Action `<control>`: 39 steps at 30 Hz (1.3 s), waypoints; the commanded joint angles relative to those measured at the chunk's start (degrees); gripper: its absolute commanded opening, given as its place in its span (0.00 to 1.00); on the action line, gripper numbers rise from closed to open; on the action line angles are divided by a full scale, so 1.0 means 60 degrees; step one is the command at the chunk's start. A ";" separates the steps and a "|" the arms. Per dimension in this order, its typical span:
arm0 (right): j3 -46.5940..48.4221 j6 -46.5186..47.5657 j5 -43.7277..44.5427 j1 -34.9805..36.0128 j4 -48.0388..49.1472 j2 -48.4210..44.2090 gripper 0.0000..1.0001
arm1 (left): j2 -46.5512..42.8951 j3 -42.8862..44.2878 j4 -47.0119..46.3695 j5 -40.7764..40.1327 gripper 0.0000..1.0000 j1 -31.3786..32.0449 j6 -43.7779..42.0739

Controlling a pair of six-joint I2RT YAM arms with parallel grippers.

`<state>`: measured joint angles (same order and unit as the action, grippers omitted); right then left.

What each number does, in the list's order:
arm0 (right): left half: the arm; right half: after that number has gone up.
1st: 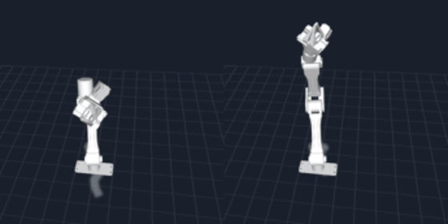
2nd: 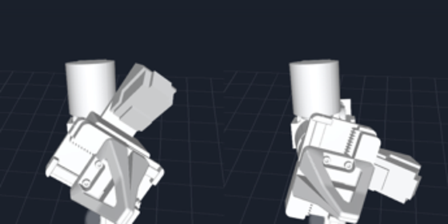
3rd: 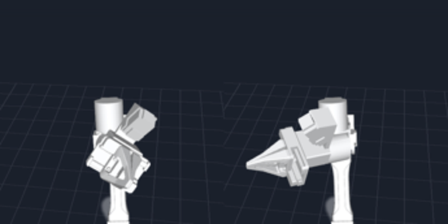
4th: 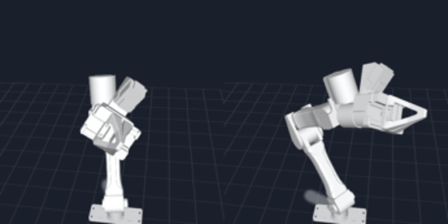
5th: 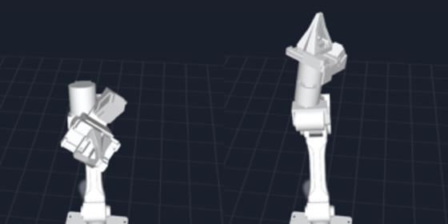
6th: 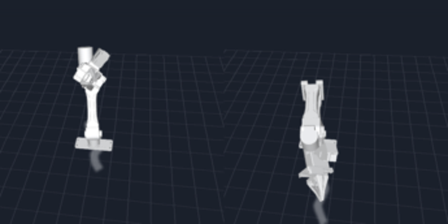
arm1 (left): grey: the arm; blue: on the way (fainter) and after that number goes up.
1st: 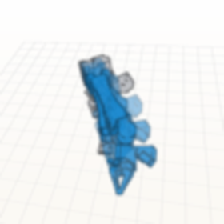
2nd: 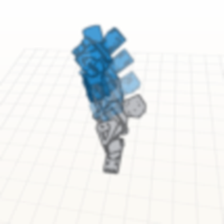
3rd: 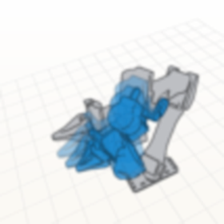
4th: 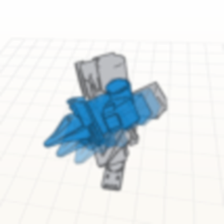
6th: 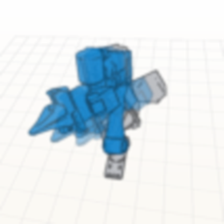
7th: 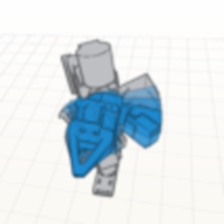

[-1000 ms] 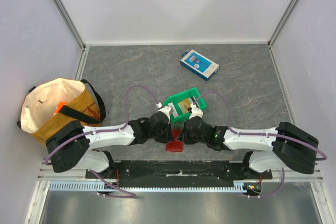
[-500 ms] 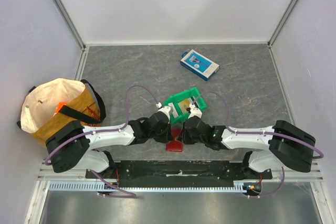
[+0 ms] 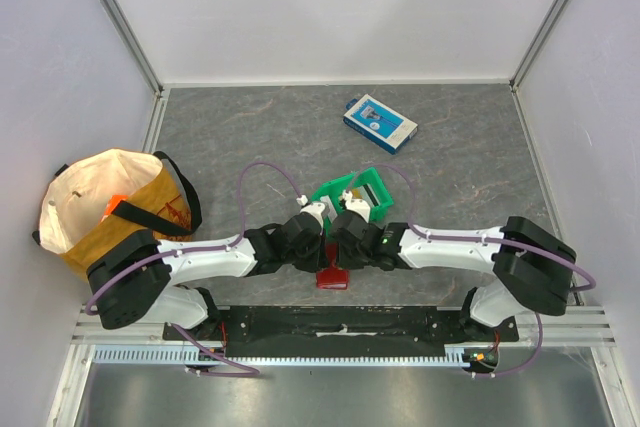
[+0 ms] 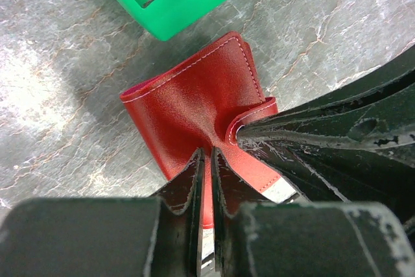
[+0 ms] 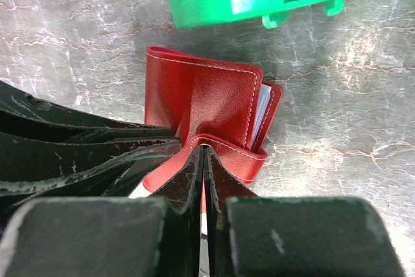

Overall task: Put the credit cards into the card holder
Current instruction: Close the card holder at the center of the board, then reset both arms

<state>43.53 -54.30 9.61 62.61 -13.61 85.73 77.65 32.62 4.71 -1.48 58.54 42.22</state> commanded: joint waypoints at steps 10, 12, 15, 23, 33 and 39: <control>0.1007 0.0876 0.0406 -0.0078 -0.1716 0.1985 0.10 | 0.0081 -0.0163 -0.0433 0.0451 0.10 0.0072 -0.0269; 0.1065 0.0920 0.0362 -0.0108 -0.1746 0.2102 0.10 | 0.0038 -0.0207 -0.0448 0.0422 0.10 0.0072 -0.0254; 0.1139 0.1037 0.0333 -0.0108 -0.1892 0.2263 0.10 | -0.0021 -0.0266 -0.0521 0.0436 0.10 0.0072 -0.0225; 0.1022 0.1184 0.0449 -0.0108 -0.2010 0.2148 0.10 | -0.0123 -0.0427 -0.0653 0.0363 0.10 0.0072 -0.0034; 0.0729 0.1726 0.2161 -0.0181 -0.0603 -0.1498 0.49 | -0.1807 -0.0296 0.0165 -0.1466 0.51 0.0057 0.0258; -0.0061 0.1726 0.3246 -0.0619 -0.0880 -0.3607 0.84 | -0.2569 0.0275 0.1278 -0.2652 0.73 0.0072 0.0244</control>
<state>46.30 -44.69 21.19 60.93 -19.07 70.87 64.38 30.50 7.79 -10.20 58.76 43.11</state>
